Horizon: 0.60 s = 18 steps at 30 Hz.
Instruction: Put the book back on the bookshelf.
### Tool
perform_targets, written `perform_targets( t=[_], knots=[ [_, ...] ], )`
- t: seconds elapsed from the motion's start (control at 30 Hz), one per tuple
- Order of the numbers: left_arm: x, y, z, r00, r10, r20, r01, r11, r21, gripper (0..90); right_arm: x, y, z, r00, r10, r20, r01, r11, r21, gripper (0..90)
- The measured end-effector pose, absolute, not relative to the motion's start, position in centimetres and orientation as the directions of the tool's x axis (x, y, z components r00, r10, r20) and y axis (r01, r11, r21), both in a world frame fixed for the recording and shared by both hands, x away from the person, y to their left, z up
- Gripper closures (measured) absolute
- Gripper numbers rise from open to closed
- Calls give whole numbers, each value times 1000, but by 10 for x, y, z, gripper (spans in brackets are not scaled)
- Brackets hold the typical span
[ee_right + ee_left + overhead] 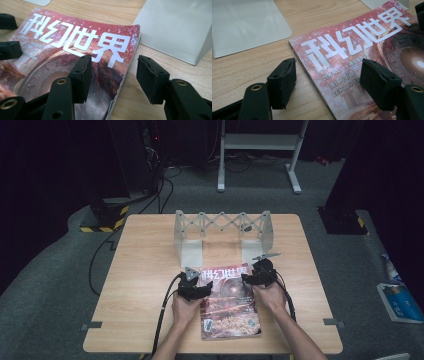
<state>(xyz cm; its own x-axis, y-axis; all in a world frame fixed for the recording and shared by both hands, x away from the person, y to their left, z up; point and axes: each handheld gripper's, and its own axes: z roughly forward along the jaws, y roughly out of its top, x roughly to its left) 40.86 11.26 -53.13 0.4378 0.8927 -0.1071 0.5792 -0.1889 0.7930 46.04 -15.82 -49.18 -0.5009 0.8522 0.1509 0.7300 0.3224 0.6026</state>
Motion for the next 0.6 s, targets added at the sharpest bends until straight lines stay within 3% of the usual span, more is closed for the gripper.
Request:
perform_targets(
  t=[0.6],
  knots=[
    [408,111,-532,449,888,-99,571,-200,796,277,473,-151,-502,-471,867,165,770,312,557,373]
  ],
)
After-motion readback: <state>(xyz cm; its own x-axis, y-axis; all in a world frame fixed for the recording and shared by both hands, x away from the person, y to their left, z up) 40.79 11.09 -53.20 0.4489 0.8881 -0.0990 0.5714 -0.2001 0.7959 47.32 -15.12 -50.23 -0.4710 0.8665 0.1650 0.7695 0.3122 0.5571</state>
